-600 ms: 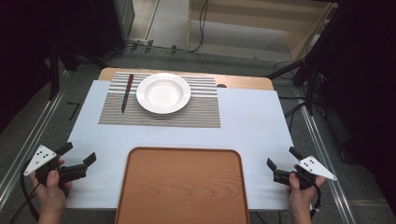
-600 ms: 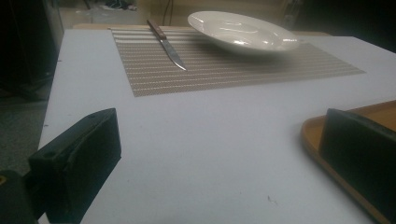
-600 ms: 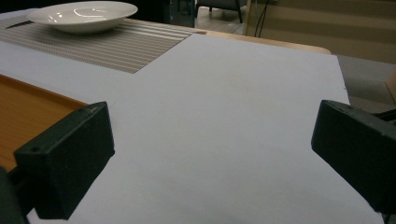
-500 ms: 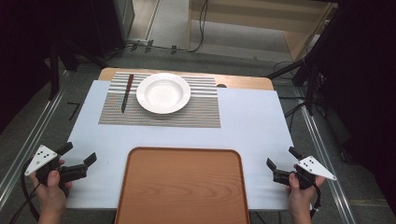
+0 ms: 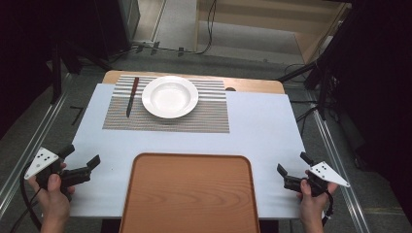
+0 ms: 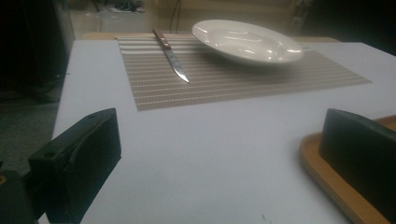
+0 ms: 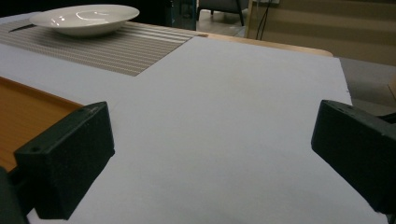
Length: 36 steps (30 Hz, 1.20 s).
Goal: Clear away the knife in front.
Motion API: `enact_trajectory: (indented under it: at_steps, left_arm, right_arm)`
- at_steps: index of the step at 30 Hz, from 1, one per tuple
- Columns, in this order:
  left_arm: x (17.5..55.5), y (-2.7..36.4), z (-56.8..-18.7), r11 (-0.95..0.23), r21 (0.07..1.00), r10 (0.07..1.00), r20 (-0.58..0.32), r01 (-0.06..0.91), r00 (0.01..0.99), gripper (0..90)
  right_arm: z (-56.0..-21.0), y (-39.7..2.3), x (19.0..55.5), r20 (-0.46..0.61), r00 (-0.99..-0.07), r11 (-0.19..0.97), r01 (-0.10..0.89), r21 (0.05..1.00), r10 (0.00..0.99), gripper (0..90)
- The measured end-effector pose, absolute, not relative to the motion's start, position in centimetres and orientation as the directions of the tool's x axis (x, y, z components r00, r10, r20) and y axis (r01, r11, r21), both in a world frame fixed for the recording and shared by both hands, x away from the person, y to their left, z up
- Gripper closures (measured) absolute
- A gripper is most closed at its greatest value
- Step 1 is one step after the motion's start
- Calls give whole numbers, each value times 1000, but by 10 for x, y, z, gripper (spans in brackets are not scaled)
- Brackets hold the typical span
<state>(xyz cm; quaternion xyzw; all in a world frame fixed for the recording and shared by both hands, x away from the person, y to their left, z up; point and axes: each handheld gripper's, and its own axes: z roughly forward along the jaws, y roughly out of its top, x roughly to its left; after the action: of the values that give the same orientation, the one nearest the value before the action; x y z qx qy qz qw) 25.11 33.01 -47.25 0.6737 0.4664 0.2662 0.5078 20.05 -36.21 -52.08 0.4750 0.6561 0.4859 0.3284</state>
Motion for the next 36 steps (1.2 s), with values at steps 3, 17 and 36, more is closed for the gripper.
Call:
enact_trajectory:
  at_steps: [3,17,36]
  left_arm:
    - [255,326,-465,-52,932,911,-102,358,400,0]
    - [282,301,-445,-90,938,899,-68,333,433,0]
    - [342,283,-434,-86,930,866,-107,356,489,0]
  right_arm:
    - [-521,-362,200,24,-332,81,300,951,943,0]
    - [-521,-361,199,19,-333,87,300,950,943,0]
    - [-521,-359,199,13,-331,93,300,949,944,0]
